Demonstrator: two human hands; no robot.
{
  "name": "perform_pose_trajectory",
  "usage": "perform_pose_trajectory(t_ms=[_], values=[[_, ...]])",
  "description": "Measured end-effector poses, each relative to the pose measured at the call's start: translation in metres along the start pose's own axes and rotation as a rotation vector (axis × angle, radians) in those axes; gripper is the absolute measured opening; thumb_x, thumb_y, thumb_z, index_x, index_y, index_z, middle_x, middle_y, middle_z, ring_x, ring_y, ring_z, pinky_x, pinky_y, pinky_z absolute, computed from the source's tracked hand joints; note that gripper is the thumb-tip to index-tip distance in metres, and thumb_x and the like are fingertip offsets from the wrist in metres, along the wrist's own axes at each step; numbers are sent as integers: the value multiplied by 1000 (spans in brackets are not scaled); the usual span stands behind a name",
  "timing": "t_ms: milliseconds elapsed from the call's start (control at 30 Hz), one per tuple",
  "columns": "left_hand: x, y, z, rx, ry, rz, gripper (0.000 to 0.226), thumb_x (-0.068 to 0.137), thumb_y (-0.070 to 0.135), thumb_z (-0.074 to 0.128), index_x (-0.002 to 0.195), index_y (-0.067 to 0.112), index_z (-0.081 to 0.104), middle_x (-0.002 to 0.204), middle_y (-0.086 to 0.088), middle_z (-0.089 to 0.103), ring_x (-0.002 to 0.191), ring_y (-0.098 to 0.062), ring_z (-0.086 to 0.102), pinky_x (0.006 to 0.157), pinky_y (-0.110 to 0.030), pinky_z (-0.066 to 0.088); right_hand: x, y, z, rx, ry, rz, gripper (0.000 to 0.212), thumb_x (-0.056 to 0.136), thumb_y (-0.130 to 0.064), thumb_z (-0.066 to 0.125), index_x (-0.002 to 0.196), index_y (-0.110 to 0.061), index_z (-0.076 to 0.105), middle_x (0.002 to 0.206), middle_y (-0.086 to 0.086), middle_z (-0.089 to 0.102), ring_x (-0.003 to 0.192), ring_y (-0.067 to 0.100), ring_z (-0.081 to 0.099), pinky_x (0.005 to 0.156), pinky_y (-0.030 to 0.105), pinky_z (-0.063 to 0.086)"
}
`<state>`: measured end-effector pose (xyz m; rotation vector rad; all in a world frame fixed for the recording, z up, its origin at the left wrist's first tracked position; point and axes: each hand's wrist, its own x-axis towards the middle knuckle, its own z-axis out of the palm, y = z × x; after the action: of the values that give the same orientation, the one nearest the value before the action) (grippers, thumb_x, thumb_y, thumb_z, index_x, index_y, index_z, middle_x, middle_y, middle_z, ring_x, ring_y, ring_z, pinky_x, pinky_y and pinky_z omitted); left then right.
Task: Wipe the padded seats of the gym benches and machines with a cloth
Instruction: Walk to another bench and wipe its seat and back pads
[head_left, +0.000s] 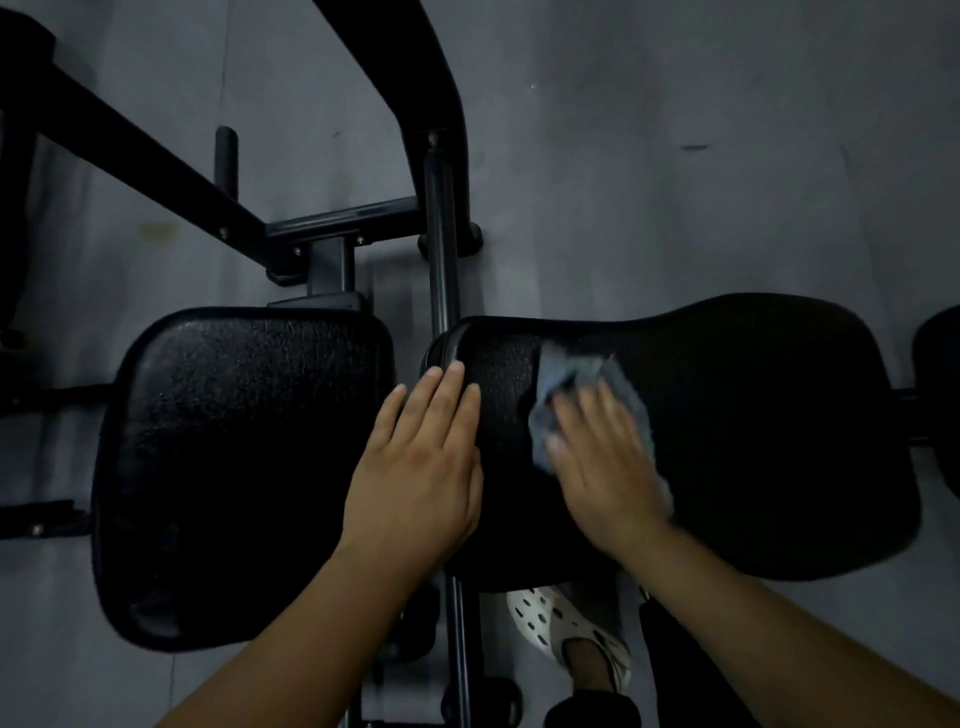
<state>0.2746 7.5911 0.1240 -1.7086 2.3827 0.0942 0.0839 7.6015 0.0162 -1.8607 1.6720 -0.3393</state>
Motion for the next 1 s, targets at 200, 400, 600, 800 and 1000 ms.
perform_pose_trajectory(t_ms=[200,400,600,800,1000], values=[[5,16,10,-2,12,67,59,95,33,36,148,7,44,159,-15,32,148,-28,28,119,-47,27,-35,-28,9,45,-32,-167,58,104,-44,21,159,-31,8,168,-3,-2,155,19,-5,124,42,1],[3,35,17,40,-43,78,60,94,35,39,148,10,44,159,-13,32,149,-29,26,121,-50,21,-14,30,1,-27,40,92,68,98,-54,15,159,-27,5,168,3,0,155,21,-2,123,50,11],[5,46,20,52,-57,49,60,92,40,33,146,16,47,158,-10,35,149,-29,25,120,-56,15,-65,0,13,-14,-25,-140,60,102,-46,25,159,-30,9,168,0,0,155,21,-4,124,43,0],[12,66,24,44,-62,99,61,89,38,36,144,16,49,157,-11,37,148,-29,26,121,-53,16,8,57,-10,-37,26,141,74,91,-59,10,158,-30,-3,167,2,-8,154,21,-9,125,46,3],[36,83,27,-14,-76,55,57,89,39,29,136,19,53,154,-8,42,147,-27,30,120,-52,18,-54,54,2,26,-55,-135,64,101,-47,26,157,-39,-3,168,-3,-4,154,20,-7,124,45,4]])
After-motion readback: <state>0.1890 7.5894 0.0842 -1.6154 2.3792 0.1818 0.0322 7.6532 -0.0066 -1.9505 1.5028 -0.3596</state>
